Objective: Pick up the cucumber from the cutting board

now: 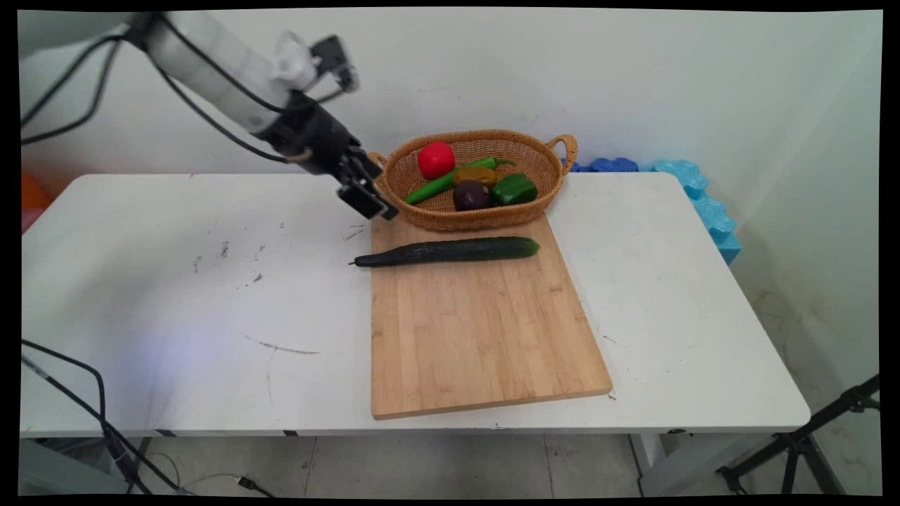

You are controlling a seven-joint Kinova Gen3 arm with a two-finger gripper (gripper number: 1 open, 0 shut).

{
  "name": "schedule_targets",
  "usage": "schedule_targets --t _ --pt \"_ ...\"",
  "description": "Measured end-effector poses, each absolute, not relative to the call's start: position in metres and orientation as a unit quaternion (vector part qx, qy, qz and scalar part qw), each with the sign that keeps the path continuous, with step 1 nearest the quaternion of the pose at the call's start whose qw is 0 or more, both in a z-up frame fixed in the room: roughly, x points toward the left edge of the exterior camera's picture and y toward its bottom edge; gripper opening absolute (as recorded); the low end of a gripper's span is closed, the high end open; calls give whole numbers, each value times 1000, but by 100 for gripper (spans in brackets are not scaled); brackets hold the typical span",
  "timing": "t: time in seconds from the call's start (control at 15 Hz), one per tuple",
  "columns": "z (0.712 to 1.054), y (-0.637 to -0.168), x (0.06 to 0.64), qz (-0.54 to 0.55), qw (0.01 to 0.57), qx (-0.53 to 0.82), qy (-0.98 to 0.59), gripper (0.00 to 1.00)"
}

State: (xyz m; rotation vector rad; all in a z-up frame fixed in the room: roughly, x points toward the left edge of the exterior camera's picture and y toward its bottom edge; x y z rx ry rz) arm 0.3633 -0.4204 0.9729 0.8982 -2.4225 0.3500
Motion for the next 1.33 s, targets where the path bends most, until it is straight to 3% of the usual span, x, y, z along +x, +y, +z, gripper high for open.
schedule_targets --t 0.8,1.33 --pt "885 -477 309 109 177 390 -897 100" --pt "850 -493 293 91 159 395 -900 100"
